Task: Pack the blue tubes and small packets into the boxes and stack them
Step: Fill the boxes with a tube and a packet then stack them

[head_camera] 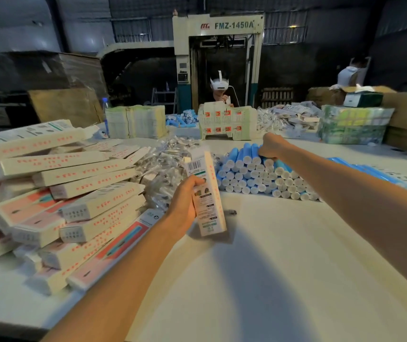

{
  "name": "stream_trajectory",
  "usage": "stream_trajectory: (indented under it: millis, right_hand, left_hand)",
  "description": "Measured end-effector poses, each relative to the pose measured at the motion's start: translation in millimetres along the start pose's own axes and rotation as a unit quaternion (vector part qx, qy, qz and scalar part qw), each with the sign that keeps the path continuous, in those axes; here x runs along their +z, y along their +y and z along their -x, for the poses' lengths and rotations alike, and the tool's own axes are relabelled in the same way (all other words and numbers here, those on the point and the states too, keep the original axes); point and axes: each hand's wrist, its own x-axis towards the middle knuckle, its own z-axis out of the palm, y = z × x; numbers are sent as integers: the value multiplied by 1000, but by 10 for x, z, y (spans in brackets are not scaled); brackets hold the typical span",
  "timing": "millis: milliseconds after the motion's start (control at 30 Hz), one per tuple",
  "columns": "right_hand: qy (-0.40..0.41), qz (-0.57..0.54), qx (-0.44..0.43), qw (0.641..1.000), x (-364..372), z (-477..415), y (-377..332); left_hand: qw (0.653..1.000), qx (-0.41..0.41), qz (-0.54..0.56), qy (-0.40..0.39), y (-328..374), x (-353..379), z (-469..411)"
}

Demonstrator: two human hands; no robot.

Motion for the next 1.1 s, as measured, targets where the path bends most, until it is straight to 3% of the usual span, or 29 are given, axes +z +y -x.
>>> stream_trajectory:
  millis: [233,400,467,567,667,767,867,967,1100]
  right_hand:
    - [-30,8,37,999,-2,-61,-39]
    - [31,-163,105,981,48,38,34]
    - [63,-282,116,950,-3,159,64]
    - [135,-408,37,902,-75,471,106]
    - [147,-511,-41,846,-185,883,42]
    - [121,-628,-138,757,-353,1211,-95]
    - [99,-707,-177,677,-468,1369,-213]
    - [87,-715,-173,672,-438,1401,-305]
    - [73,-677,-152,717,-261,1359,-294]
  left_hand:
    - [997,3,12,-76,-11,7,34]
    - [991,27,-21,-127,-44,48,99]
    - [991,35,-40,-121,-29,65,126]
    - [991,44,-57,-109,-18,97,154]
    - [991,49,-76,-102,-30,137,178]
    - [988,58,-95,-109,-57,197,233]
    - [985,66,-101,-125,-79,248,283]
    - [983,67,-98,-143,-94,271,300]
    - [980,81,-111,-142,-98,262,310]
